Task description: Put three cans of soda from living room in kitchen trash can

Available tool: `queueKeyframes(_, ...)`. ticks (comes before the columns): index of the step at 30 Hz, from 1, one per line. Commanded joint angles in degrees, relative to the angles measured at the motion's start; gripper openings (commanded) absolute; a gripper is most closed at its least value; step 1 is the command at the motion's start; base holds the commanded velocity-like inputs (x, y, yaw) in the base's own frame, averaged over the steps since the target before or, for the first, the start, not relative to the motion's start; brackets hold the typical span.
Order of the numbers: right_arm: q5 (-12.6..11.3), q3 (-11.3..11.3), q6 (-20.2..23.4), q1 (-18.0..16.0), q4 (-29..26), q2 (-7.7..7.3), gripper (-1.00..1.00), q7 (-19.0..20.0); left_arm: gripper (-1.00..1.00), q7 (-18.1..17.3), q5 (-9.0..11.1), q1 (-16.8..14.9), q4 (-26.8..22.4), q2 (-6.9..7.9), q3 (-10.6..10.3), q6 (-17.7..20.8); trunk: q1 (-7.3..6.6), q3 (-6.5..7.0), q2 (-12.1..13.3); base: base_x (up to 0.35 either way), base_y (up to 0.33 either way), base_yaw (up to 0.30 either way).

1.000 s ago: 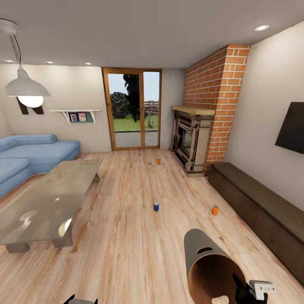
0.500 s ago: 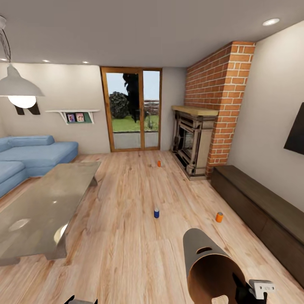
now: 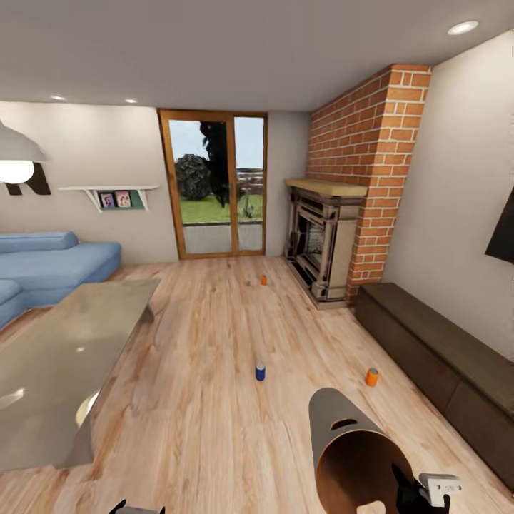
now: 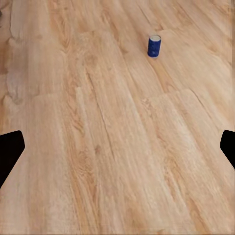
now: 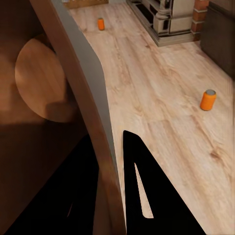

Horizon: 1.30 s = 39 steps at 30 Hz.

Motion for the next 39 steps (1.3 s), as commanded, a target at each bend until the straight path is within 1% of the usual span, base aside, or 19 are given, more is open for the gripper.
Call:
queueKeyframes(1,-0.5,-0.1,0.0,0.0,-0.1,0.01,-1.0,0.3,1.0,0.0,0.0,0.0,0.0,0.0,0.0,0.0,0.0,-0.02,0.0,0.325,0.0,-0.196)
queueKeyframes(8,-0.6,-0.1,0.1,0.0,0.0,0.0,-1.0,0.3,1.0,0.0,0.0,0.0,0.0,0.01,0.0,0.1,0.0,-0.07,0.0,0.325,0.0,-0.226)
queueKeyframes(15,-0.1,-0.1,0.0,0.0,0.1,0.0,-1.0,0.3,1.0,0.0,0.0,0.0,0.0,0.01,0.0,0.0,0.0,-0.11,0.0,0.325,0.044,-0.203)
queueKeyframes(35,0.1,0.1,-0.4,0.0,0.4,0.0,-1.0,0.5,1.0,0.0,-0.1,-0.2,-0.1,-0.11,0.0,0.1,0.0,-0.13,0.0,0.325,0.07,-0.016)
queueKeyframes(38,0.1,0.1,-0.4,0.0,0.5,0.0,-1.0,0.5,1.0,-0.1,0.1,-2.2,-0.5,-0.14,0.1,2.3,0.0,-0.13,0.0,0.295,0.075,0.0)
queueKeyframes(39,0.1,0.1,-0.4,0.0,0.5,0.0,-1.0,0.5,1.0,0.0,0.3,-3.7,-0.9,-0.17,0.1,5.5,0.0,-0.13,0.0,0.225,0.071,0.0)
